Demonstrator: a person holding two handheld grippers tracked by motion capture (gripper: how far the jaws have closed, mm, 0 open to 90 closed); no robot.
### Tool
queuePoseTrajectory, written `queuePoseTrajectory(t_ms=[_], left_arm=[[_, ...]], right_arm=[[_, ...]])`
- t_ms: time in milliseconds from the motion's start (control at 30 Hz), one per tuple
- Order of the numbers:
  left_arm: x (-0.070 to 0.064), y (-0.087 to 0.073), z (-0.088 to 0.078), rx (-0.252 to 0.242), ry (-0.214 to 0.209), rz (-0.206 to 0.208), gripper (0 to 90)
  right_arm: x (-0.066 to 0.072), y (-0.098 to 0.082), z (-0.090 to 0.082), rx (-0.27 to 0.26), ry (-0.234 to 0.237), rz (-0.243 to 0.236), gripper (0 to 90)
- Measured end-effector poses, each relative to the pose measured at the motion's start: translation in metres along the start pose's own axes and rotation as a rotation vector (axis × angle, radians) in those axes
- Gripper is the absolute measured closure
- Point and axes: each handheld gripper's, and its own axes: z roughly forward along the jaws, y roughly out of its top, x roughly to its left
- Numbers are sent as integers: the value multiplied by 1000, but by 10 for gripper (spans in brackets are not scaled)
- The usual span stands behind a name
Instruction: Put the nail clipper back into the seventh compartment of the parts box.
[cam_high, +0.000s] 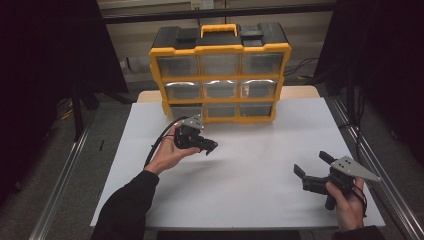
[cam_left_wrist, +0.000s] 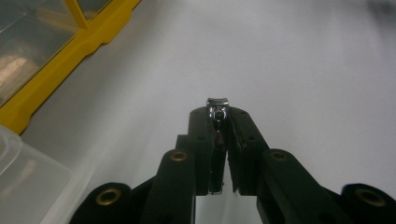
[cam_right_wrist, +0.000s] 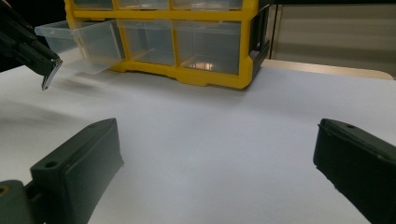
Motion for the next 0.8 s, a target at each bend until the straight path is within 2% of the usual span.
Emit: queuePoseTrajectory(t_ms=[33, 567, 600, 667, 733, 800], left_arm=[[1, 1, -3, 7, 3, 1, 804], [5, 0, -27, -46, 45, -9, 804], [5, -1, -28, -55, 42, -22, 804], [6, 0, -31, -42, 59, -11, 804], [6, -1, -33, -63, 55, -22, 804], [7, -1, -37, -62, 62, -14, 804]], right_arm=[[0, 0, 0, 1, 1, 3, 6], [0, 0, 0, -1, 2, 3, 6], [0, 0, 0, -1, 1, 3, 6], [0, 0, 0, 0, 1, 3, 6], [0, 0, 0, 1, 0, 1, 6], [0, 0, 0, 1, -1, 1, 6]])
